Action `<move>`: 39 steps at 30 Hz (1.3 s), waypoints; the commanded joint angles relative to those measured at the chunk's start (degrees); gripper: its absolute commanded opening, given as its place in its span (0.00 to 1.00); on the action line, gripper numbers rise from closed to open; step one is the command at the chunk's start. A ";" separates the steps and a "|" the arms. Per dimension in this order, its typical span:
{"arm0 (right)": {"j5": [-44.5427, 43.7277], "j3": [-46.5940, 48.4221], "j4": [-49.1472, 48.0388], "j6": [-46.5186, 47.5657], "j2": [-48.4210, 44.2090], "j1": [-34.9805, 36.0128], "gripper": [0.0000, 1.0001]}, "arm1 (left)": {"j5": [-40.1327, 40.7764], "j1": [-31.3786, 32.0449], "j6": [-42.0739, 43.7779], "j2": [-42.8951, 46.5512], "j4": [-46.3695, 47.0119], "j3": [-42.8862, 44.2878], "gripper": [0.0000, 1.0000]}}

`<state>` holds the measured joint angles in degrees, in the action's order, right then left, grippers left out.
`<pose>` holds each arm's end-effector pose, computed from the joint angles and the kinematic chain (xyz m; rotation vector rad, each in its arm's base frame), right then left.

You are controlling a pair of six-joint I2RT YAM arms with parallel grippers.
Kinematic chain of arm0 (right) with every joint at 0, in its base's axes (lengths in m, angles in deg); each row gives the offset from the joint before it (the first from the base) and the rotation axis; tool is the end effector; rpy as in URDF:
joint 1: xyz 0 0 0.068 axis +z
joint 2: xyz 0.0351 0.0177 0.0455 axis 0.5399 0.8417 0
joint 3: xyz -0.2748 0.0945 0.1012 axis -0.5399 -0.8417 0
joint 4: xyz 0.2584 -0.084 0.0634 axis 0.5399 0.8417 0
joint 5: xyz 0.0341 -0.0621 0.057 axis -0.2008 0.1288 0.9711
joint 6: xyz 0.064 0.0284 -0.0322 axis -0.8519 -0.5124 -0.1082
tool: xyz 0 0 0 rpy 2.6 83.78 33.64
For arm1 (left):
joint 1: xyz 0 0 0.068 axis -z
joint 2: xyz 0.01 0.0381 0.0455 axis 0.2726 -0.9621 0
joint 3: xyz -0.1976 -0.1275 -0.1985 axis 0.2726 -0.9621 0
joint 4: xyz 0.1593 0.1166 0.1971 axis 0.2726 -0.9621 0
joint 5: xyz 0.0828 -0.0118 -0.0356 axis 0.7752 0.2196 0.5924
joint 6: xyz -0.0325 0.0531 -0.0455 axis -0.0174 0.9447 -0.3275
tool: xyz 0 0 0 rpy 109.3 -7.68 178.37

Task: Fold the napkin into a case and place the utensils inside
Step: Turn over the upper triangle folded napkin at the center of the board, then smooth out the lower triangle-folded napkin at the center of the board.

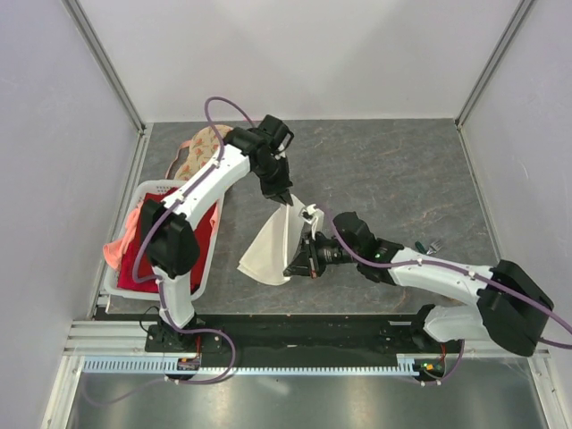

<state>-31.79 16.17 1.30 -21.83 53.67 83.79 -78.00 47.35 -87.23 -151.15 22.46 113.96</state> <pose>0.1615 0.2543 0.2362 -0.7190 2.1585 1.4289 0.3667 -0.2411 0.3126 -0.1633 2.8994 -0.5716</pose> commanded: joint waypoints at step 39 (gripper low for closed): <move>-9.28 24.11 43.76 11.43 17.93 -41.53 0.46 | -10.34 15.49 6.08 2.33 25.37 -15.63 0.60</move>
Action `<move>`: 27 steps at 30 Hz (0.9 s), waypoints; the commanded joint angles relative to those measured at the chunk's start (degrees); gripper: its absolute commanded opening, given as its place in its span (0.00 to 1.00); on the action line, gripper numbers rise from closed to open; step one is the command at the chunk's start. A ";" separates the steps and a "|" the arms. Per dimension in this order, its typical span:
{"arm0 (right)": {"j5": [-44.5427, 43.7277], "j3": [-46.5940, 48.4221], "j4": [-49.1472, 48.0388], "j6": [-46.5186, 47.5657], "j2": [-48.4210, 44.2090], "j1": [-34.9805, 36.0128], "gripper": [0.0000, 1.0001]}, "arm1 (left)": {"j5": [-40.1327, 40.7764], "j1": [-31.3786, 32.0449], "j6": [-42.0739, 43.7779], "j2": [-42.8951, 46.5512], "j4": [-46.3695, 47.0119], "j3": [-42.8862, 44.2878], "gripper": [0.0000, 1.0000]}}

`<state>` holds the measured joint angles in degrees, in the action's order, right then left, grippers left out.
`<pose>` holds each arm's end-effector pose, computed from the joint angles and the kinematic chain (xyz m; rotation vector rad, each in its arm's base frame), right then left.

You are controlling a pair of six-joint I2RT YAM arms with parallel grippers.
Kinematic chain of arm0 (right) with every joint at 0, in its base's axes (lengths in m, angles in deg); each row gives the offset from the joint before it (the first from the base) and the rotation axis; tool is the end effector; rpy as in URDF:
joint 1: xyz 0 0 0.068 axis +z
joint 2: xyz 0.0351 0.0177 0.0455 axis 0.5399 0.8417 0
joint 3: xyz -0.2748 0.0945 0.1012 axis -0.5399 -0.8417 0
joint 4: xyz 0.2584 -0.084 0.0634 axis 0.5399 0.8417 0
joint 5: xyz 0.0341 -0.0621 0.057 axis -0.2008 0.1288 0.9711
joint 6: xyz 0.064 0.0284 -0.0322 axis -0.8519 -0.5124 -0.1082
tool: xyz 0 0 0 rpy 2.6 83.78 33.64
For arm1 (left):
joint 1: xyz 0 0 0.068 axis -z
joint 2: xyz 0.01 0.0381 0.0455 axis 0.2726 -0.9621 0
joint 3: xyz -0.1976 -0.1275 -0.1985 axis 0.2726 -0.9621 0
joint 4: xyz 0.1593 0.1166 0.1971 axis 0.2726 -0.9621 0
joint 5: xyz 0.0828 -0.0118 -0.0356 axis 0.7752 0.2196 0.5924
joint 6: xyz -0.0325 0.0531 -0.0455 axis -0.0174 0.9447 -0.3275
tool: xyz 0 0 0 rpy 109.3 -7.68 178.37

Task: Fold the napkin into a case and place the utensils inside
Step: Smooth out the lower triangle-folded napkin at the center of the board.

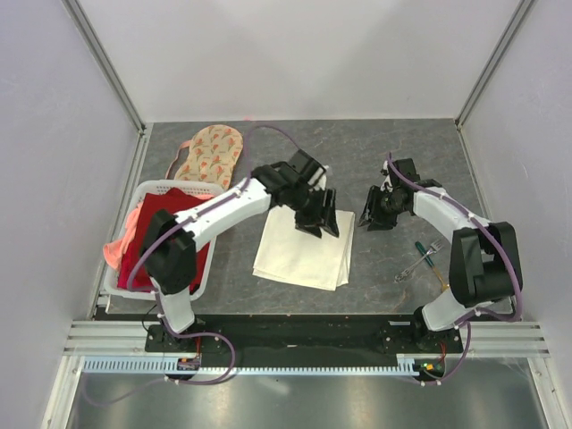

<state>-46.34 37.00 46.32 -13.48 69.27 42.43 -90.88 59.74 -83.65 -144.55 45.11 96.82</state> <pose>0.3212 0.0743 0.2028 0.3026 2.7406 0.5743 0.2923 -0.3199 0.2902 0.3620 2.7737 -1.0162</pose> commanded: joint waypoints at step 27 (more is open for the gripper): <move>3.00 -0.23 -13.38 -5.62 6.28 -2.46 0.24 | 30.75 6.97 12.16 -30.56 -3.42 36.66 0.65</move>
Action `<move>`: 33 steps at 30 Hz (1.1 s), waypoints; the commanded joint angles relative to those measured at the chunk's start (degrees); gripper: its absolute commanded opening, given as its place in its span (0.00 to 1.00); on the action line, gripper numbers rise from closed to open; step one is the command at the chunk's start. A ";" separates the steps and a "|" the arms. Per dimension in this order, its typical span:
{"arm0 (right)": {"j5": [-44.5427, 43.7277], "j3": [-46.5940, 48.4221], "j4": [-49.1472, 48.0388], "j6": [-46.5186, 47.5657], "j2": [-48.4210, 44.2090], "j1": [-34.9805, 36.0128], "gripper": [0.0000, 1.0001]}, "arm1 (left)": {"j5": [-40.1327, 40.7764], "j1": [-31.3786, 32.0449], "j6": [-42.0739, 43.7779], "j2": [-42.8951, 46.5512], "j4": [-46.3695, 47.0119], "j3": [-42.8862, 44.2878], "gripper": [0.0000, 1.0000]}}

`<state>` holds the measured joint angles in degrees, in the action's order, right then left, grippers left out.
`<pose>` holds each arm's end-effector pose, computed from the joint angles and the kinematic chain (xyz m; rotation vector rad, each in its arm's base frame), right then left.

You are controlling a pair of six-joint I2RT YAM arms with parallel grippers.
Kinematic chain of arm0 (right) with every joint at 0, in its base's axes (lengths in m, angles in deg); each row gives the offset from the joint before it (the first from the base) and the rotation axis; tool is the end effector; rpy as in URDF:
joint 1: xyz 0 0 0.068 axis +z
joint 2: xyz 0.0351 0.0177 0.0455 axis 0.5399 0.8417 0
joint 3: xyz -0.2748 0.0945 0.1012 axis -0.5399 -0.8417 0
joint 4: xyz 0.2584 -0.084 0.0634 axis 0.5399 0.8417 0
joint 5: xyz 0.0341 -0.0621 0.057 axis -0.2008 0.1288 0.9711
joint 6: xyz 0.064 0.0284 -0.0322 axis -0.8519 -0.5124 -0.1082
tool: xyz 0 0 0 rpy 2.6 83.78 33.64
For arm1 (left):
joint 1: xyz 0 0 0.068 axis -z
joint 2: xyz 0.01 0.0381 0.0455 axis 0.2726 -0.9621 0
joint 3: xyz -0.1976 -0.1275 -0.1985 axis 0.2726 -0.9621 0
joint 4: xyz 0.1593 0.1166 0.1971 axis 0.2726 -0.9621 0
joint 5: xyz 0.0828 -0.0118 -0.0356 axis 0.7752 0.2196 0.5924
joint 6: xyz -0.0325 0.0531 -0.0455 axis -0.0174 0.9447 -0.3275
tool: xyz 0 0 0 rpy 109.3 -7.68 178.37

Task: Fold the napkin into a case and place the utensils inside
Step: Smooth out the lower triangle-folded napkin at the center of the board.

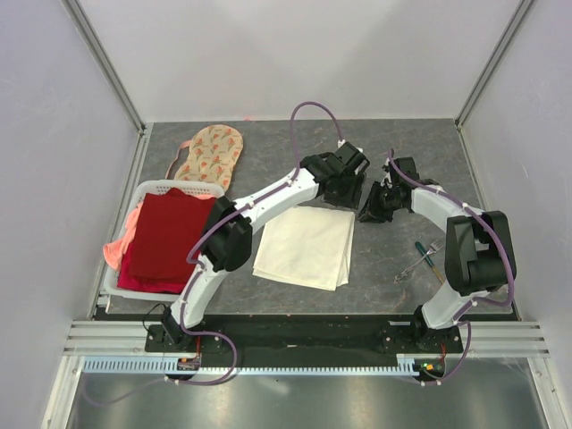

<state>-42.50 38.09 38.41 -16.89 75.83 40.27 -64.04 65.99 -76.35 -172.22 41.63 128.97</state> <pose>0.3524 0.0702 0.1813 0.3981 2.6914 0.6795 0.3637 -0.4327 0.2427 0.4573 2.5719 -0.4877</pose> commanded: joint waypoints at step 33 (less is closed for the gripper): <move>13.04 -31.47 -18.22 -0.80 -22.16 0.75 0.21 | 6.11 3.35 11.98 -10.28 3.22 7.24 0.57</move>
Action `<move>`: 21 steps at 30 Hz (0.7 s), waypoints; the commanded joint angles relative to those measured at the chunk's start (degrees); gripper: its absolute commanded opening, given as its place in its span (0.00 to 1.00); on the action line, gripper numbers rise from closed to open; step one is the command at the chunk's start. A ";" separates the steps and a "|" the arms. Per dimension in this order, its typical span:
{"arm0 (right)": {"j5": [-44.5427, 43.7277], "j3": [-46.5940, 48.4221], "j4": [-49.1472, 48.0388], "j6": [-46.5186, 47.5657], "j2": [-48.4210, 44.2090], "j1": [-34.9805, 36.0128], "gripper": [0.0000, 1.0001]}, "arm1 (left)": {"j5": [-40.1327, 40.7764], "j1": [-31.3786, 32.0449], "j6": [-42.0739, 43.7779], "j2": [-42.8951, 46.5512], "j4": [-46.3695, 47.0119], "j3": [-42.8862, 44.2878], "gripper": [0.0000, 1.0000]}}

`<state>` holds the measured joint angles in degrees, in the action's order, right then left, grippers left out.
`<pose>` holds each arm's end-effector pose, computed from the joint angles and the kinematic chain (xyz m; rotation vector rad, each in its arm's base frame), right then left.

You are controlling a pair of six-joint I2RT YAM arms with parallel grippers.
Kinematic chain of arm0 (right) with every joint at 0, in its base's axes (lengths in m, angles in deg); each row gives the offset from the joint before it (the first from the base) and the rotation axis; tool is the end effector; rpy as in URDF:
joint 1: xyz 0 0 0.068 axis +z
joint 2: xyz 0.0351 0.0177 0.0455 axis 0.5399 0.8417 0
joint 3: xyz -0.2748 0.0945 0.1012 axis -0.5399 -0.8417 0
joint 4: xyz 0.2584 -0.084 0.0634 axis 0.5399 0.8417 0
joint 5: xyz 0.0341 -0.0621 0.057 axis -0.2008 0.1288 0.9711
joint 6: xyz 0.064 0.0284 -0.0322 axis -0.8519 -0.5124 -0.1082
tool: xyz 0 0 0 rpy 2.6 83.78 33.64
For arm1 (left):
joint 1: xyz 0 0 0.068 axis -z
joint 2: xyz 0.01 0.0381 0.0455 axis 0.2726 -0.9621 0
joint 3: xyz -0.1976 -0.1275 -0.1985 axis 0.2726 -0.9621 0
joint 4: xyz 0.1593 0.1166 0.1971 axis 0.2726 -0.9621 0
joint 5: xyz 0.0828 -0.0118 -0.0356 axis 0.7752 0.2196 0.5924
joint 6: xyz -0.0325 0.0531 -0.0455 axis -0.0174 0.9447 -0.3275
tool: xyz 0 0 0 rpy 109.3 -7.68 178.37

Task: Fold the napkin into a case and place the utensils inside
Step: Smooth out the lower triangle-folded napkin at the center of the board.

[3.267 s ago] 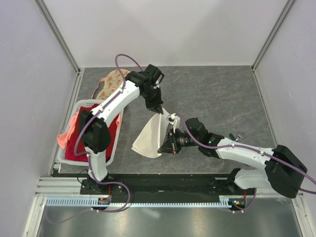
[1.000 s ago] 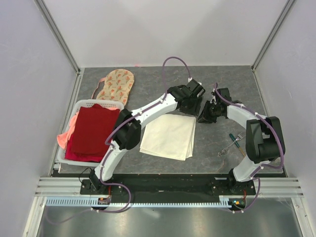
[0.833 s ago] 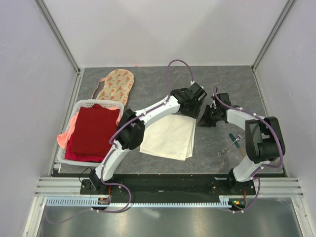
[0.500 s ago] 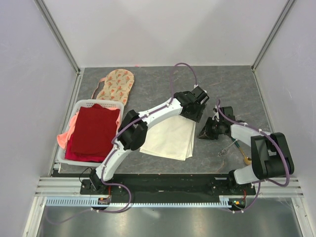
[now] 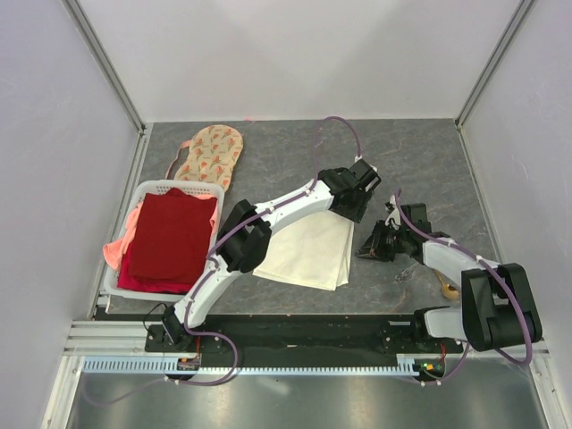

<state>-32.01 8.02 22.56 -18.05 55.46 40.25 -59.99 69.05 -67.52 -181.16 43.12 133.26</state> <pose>0.2337 0.0651 0.1445 0.3065 2.5953 0.9420 0.3598 -0.4702 0.1836 0.6995 2.5251 -0.3341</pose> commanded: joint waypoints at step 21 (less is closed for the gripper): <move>1.94 -5.97 -3.35 -1.40 -7.76 8.33 0.28 | 6.11 0.20 1.57 5.95 1.91 1.83 0.02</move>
<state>-28.97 2.44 20.64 -19.12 50.37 48.31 -55.60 69.09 -66.12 -182.03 43.23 135.42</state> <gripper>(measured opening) 0.287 0.026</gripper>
